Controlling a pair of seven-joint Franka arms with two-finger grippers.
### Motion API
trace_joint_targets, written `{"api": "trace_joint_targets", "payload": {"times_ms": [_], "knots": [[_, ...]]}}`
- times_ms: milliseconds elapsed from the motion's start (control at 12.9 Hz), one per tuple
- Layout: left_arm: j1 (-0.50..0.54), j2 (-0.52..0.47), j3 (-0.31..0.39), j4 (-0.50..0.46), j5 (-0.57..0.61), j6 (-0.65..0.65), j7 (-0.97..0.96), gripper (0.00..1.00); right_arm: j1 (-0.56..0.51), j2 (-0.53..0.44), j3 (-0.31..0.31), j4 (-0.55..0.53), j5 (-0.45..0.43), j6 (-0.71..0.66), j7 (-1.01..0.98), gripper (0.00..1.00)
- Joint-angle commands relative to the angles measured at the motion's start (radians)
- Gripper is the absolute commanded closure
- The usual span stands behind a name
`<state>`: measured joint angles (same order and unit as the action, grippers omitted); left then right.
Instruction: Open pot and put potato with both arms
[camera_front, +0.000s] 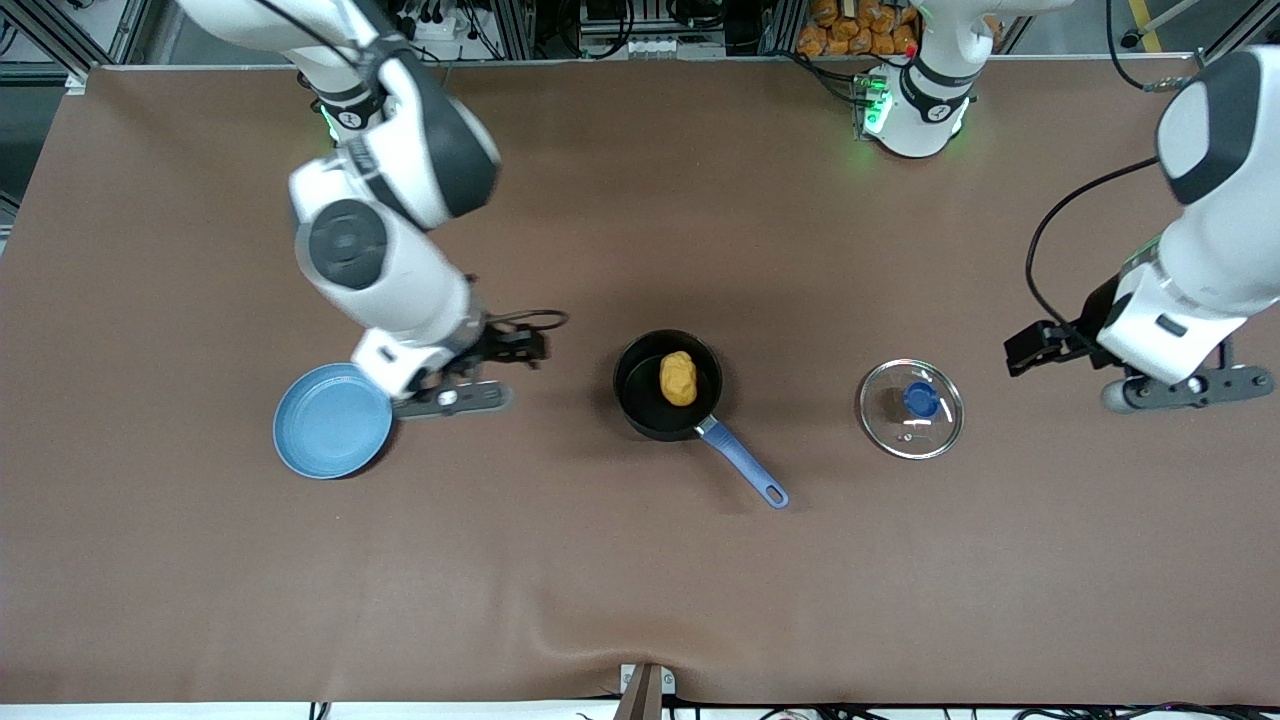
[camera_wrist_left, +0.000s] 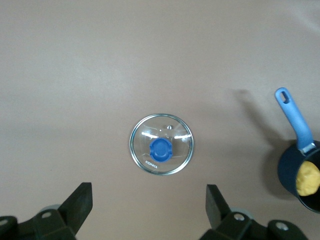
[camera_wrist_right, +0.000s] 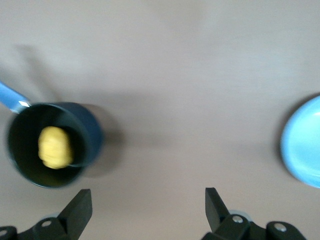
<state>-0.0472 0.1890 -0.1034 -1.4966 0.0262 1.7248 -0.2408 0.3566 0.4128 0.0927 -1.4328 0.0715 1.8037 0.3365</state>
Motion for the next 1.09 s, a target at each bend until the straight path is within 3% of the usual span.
{"api": "trace_joint_targets", "payload": {"times_ms": [0, 389, 856, 1011], "knots": [[0.003, -0.057, -0.004, 0.006, -0.015, -0.056, 0.011, 0.0, -0.114, -0.086, 0.019, -0.029, -0.015, -0.093, -0.073, 0.0], [0.004, -0.123, -0.006, 0.004, -0.017, -0.126, 0.014, 0.0, -0.252, -0.192, 0.007, -0.037, -0.013, -0.236, -0.16, 0.0], [0.006, -0.141, -0.002, 0.002, -0.02, -0.18, 0.015, 0.0, -0.26, -0.353, -0.178, -0.139, -0.027, -0.271, -0.342, 0.0], [0.004, -0.155, -0.004, -0.001, -0.02, -0.195, 0.009, 0.0, -0.263, -0.399, -0.208, -0.161, -0.035, -0.317, -0.346, 0.0]]}}
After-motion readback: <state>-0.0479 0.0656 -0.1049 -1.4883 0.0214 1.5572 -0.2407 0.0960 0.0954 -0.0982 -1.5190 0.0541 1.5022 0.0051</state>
